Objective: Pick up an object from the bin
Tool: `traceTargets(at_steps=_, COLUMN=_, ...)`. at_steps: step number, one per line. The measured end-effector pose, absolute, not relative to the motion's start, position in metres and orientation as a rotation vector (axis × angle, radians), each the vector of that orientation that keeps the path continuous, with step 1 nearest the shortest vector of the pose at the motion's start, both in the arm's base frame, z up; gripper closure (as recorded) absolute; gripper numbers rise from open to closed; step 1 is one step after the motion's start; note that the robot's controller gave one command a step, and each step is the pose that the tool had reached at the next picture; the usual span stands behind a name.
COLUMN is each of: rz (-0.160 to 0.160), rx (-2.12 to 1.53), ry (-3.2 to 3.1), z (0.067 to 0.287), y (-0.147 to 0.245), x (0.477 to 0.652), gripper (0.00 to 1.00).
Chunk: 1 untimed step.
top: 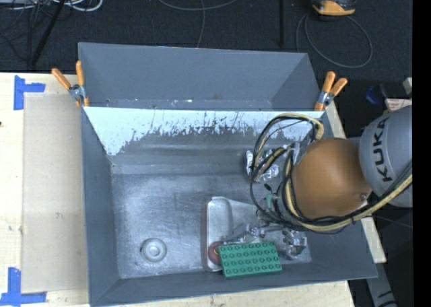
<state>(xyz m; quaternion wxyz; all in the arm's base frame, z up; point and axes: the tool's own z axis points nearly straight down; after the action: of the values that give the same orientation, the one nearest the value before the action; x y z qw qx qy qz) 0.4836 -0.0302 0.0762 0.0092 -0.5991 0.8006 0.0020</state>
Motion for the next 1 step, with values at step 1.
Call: traceTargets(at_steps=1, rz=0.005, rx=-1.874, ry=2.496, z=0.0763, y=-0.0297, x=0.4839, gripper=1.00)
